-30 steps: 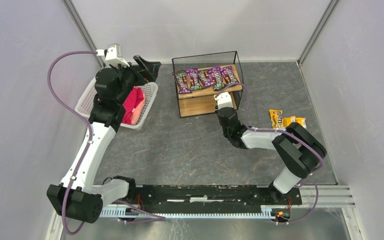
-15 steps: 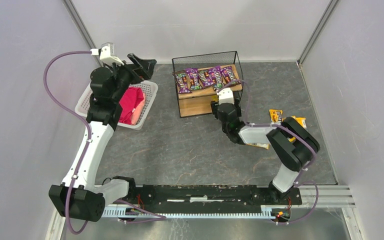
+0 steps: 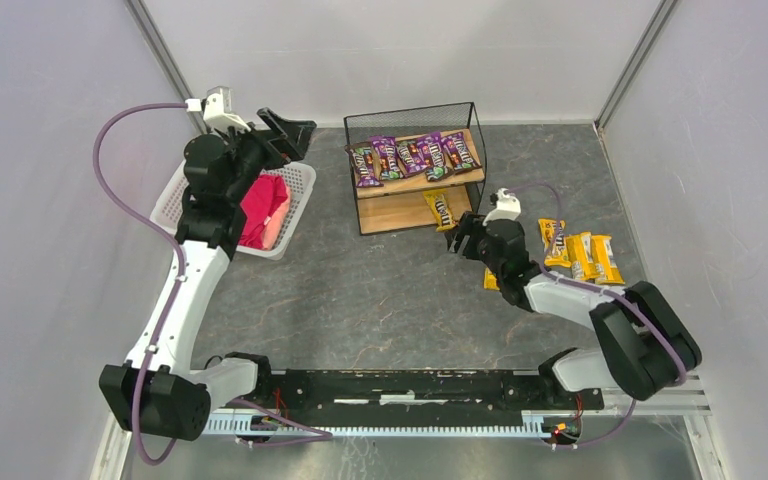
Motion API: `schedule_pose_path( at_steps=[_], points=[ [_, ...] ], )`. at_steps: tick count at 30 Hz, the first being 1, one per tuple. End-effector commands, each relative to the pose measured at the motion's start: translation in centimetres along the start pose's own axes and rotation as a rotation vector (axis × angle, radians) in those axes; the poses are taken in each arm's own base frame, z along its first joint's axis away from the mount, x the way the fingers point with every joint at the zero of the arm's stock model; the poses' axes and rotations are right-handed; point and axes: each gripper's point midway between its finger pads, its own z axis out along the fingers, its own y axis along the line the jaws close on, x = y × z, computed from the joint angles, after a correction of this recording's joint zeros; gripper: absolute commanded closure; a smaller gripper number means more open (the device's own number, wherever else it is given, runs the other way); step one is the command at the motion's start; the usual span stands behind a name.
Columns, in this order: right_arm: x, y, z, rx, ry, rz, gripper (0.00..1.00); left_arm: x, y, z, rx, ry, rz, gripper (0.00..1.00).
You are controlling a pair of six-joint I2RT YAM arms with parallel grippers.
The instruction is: Place and organize the candy bags onto the shelf
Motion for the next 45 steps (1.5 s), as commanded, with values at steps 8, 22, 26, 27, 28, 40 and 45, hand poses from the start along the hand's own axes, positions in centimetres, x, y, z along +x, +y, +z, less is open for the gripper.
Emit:
schedule_pose_path(
  at_steps=[8,22,26,27,28,40,45],
  points=[
    [-0.4,2.9,3.5,-0.278,-0.001,0.415,0.25,-0.5,-0.8,0.4,0.048,-0.017,-0.025,0.0],
    [-1.8,0.6,7.6,-0.18,-0.17,0.576,0.37,-0.5,-0.6,0.6,0.056,-0.01,-0.039,0.0],
    [-1.4,0.1,8.0,-0.161,-0.171,0.591,0.46,-0.2,-0.5,0.8,0.06,0.001,-0.049,0.0],
    [-1.2,0.2,8.1,-0.162,-0.165,0.603,0.49,-0.1,-0.5,0.9,0.062,0.003,-0.051,0.0],
    [-1.1,0.3,8.3,-0.169,-0.164,0.613,0.52,-0.1,-0.5,0.9,0.063,0.004,-0.051,0.0],
    [-1.2,-0.2,8.3,-0.149,-0.197,0.671,0.83,-0.1,-0.6,0.9,0.065,0.003,-0.052,0.0],
    [-3.4,-0.8,7.8,-0.129,-0.293,0.717,0.89,-0.1,-0.5,0.9,0.065,0.003,-0.052,0.0]
  ],
)
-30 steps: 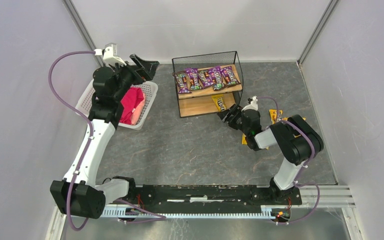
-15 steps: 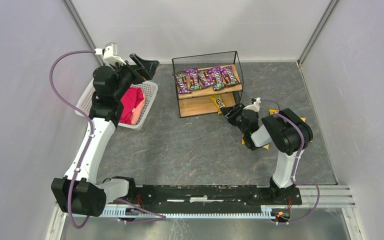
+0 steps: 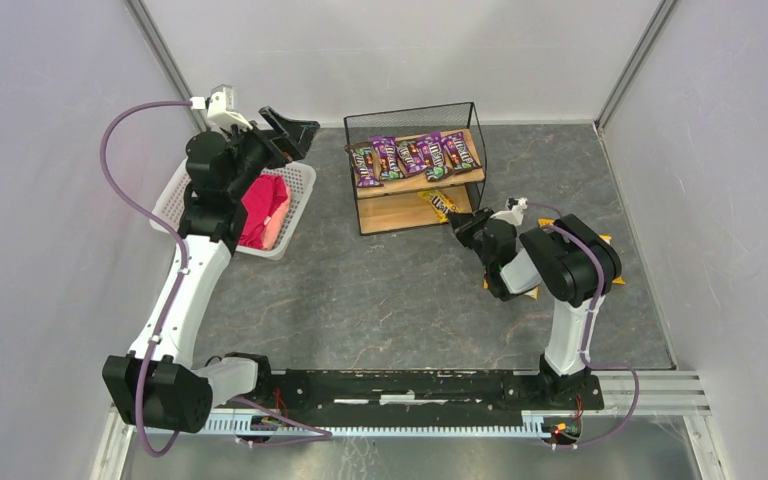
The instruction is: Place and organize the candy bags onto the shelf
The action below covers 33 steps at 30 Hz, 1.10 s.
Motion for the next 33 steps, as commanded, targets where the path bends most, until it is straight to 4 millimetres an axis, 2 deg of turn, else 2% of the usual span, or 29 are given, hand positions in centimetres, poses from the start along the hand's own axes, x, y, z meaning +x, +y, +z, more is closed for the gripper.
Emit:
schedule_pose_path(
  at_steps=[1,7,10,14,27,29,33],
  points=[
    [-3.4,2.6,-0.1,-0.06,-0.151,0.057,0.89,-1.0,-0.7,0.1,0.031,-0.033,-0.014,0.0],
    [-5.9,2.4,-0.3,-0.01,-0.287,0.117,0.89,-1.0,-0.7,0.0,0.032,-0.035,-0.012,0.0],
    [-5.7,2.5,0.6,0.01,-0.306,0.142,0.88,-0.7,-0.6,0.2,0.033,-0.026,-0.018,0.0],
    [-4.7,1.4,1.9,0.068,-0.308,0.161,0.87,-0.6,-0.6,0.4,0.034,-0.022,-0.022,0.0],
    [-4.0,-0.8,2.4,0.204,-0.343,0.127,0.85,-0.6,-0.6,0.3,0.037,-0.022,-0.026,0.0],
    [-3.8,-0.8,2.4,0.21,-0.338,0.125,0.81,-0.6,-0.6,0.3,0.036,-0.022,-0.025,0.0],
    [-3.5,-0.2,2.2,0.193,-0.307,0.109,0.66,-0.7,-0.7,0.2,0.037,-0.026,-0.023,0.0]
  ],
)
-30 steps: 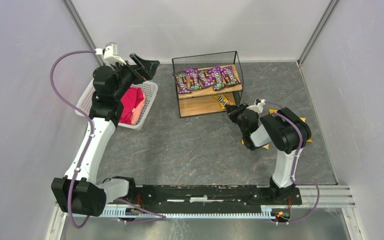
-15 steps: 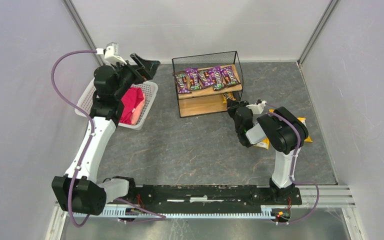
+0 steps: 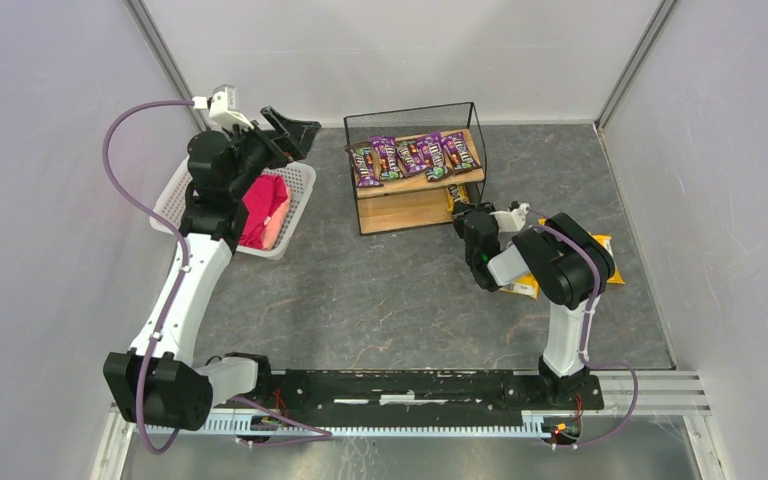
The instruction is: Place and organize the candy bags onto the shelf
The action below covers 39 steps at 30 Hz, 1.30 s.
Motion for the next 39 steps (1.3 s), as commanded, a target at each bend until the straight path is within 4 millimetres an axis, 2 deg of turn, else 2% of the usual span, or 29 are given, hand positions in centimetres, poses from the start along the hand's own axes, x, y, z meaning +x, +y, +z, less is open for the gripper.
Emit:
schedule_pose_path(
  at_steps=[1,7,11,13,15,16,19,22,24,25,27,29,32,36,39],
  points=[
    [-0.2,1.1,-0.1,-0.019,0.001,-0.005,0.63,-1.1,-0.9,-0.1,0.036,-0.037,-0.016,0.0],
    [-0.8,1.0,-3.4,-0.028,0.085,-0.106,0.34,-1.1,-0.7,-0.1,0.03,-0.04,-0.012,0.0],
    [-0.8,-0.1,-6.8,-0.043,0.179,-0.222,0.3,-1.2,-0.6,-0.1,0.021,-0.046,-0.004,0.0],
    [-0.1,-1.0,-9.0,-0.073,0.264,-0.311,0.29,-1.2,-0.4,-0.1,0.012,-0.048,0.0,0.0],
    [0.2,-2.0,-11.2,-0.112,0.341,-0.436,0.28,-1.1,-0.3,0.0,0.009,-0.045,0.0,0.0],
    [0.1,-2.5,-12.1,-0.118,0.372,-0.514,0.24,-1.1,-0.3,0.0,0.009,-0.044,-0.001,0.0],
    [-0.2,-4.1,-14.2,-0.148,0.49,-0.834,0.16,-1.1,-0.3,0.0,0.011,-0.041,-0.002,0.0],
    [-2.3,-5.5,-15.5,-0.132,0.532,-1.048,0.07,-1.1,-0.5,-0.1,0.016,-0.04,-0.006,0.0],
    [-4.0,-6.5,-16.1,-0.09,0.544,-1.107,0.04,-1.0,-0.7,0.0,0.022,-0.038,-0.005,0.0],
    [-4.8,-6.5,-16.2,-0.091,0.534,-1.114,0.02,-1.0,-0.8,0.0,0.023,-0.038,-0.002,0.0],
    [-6.4,-8.0,-16.3,-0.015,0.538,-1.091,0.02,-0.8,-0.7,0.0,0.017,-0.034,0.003,0.0],
    [-8.0,-9.6,-16.0,0.043,0.543,-1.018,0.02,-0.6,-0.6,0.2,0.005,-0.029,0.012,0.0],
    [-9.2,-12.1,-15.7,0.082,0.572,-0.88,0.02,-0.2,-0.5,0.4,-0.012,-0.018,0.029,0.0],
    [-9.8,-13.7,-15.9,0.081,0.59,-0.752,0.04,0.2,-0.9,0.5,-0.005,-0.004,0.036,0.0],
    [-9.7,-13.9,-15.9,0.071,0.592,-0.732,0.08,0.3,-1.1,0.6,0.003,0.001,0.034,0.0]
  ],
)
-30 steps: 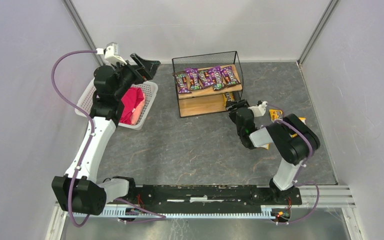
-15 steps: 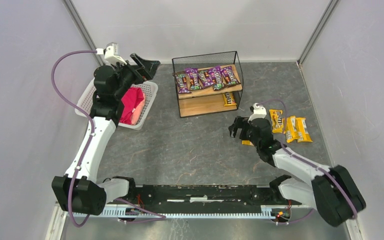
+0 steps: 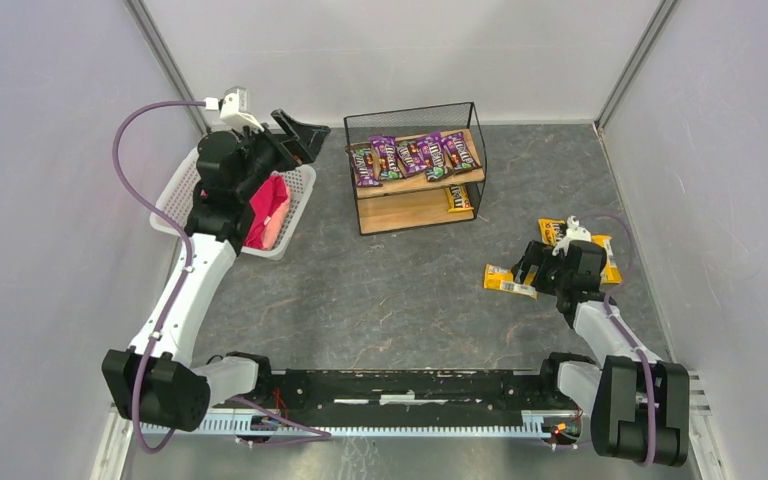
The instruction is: Place and organize the candy bags onto the shelf
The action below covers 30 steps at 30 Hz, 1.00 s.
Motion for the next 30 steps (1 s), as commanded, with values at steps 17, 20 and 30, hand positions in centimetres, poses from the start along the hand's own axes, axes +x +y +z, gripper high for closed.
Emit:
schedule_pose_path(
  at_steps=[17,20,30],
  points=[
    [7.4,14.1,-4.0,-0.62,0.18,0.086,0.15,-0.7,-0.8,0.3,0.028,-0.013,0.02,0.0],
    [8.0,15.9,-4.5,-0.681,0.225,-0.024,0.15,-0.7,-0.7,0.4,0.025,-0.012,0.019,0.0],
    [6.1,13.5,-2.5,-0.515,0.182,-0.207,0.14,-0.7,-0.6,0.4,0.021,-0.012,0.023,0.0]
  ],
)
